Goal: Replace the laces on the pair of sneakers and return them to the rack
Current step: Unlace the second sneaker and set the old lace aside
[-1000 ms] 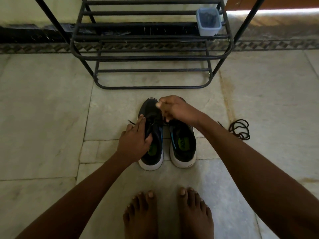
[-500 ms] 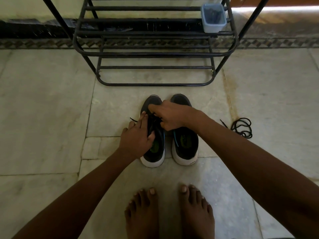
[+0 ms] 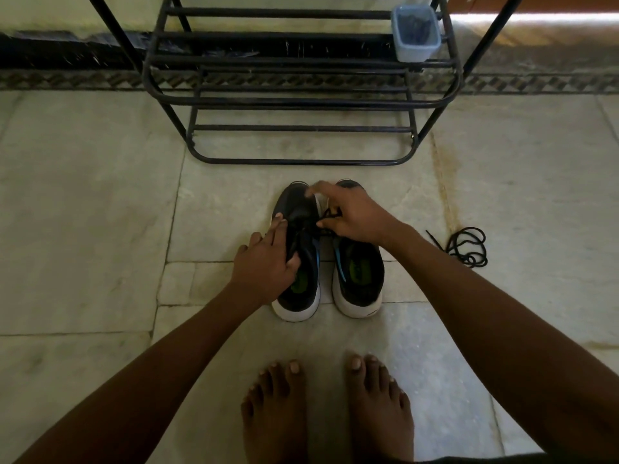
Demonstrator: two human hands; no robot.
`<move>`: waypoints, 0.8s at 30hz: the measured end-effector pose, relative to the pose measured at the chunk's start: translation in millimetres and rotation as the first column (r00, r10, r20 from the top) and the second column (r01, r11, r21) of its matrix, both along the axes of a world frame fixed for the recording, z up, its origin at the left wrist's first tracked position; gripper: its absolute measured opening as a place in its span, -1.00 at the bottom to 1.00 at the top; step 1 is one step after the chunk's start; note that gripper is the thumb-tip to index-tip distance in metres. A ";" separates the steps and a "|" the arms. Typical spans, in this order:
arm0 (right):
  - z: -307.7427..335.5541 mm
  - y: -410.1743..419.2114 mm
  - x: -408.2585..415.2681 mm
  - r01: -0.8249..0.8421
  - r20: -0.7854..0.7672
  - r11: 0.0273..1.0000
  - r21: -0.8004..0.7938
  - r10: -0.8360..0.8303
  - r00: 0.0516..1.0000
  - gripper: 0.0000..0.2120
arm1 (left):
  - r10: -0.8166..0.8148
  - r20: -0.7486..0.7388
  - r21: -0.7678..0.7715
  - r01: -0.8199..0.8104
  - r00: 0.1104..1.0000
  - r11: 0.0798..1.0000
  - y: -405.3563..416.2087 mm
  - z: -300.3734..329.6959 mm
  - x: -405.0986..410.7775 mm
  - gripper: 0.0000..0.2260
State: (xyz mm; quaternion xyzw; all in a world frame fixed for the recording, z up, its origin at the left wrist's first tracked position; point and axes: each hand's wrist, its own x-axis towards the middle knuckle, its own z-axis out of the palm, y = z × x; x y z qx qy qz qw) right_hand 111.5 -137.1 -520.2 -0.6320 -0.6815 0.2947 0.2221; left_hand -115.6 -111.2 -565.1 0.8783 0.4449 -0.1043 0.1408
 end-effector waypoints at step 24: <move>18.3 8.9 -1.8 0.524 -0.211 0.802 -0.286 -0.586 0.782 -0.70 | 0.029 0.140 -0.058 -0.021 0.990 0.998 0.6 0.8 -1.3 -0.27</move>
